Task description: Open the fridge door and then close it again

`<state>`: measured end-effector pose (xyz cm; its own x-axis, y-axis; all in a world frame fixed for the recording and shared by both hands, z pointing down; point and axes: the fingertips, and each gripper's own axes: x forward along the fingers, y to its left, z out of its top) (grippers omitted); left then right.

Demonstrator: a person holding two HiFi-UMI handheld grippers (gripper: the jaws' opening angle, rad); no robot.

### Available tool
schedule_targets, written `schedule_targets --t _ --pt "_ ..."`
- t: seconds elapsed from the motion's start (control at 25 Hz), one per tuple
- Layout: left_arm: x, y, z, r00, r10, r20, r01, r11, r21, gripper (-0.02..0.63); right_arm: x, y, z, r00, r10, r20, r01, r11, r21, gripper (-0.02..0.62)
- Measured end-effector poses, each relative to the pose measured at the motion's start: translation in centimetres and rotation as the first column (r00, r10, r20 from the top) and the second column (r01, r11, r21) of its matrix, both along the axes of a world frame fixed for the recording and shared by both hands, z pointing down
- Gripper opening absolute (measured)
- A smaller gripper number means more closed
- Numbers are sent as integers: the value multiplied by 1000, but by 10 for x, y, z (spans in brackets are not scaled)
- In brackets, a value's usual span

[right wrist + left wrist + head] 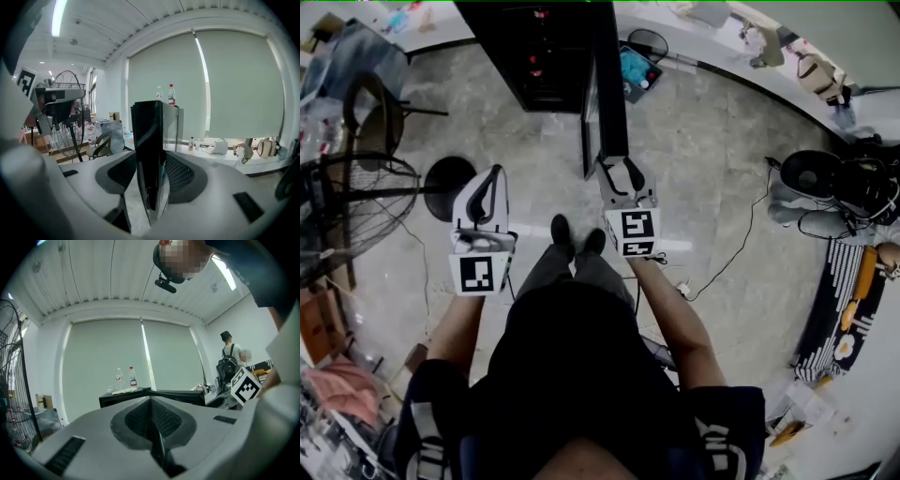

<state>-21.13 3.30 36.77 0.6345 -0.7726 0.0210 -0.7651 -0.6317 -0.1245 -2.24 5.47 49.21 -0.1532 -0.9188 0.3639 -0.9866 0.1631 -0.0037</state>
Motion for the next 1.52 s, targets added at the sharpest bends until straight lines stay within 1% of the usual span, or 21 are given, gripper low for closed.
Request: schedule_targets --t 0.24,0.44,0.68,0.8,1.0,1.16,1.24,1.32,1.52 --pt "-10 -1 1 1000 -29 5 29 1000 -10 23 -18 -3 -1 1000 -19 2 19 1000 -2 212" --pt "-13 -2 -4 999 -49 5 49 999 4 23 -26 -8 -2 997 -69 -19 69 998 -13 221" --pt "-19 -1 -1 997 -70 18 70 998 0 23 -28 -4 -1 989 -144 -36 143 989 -33 221" --pt "-18 -2 -2 997 -75 21 75 997 1 23 -25 -1 -6 977 -201 -74 199 980 -26 199" --pt "-17 -4 -1 996 -80 34 80 997 3 23 -23 4 -17 938 -322 -131 323 946 -15 206" --pt "-16 -4 -3 995 -86 41 86 996 5 23 -11 4 -31 896 -396 -202 403 915 -6 209" --pt "-18 -3 -4 995 -89 45 89 996 7 23 -7 3 -40 862 -437 -258 449 893 -13 221" --pt "-20 0 -4 994 -93 53 93 996 5 23 -4 2 -49 809 -479 -341 501 865 -28 221" --pt "-23 7 -4 992 -106 65 106 994 3 23 3 -1 -65 644 -555 -527 613 786 -78 226"
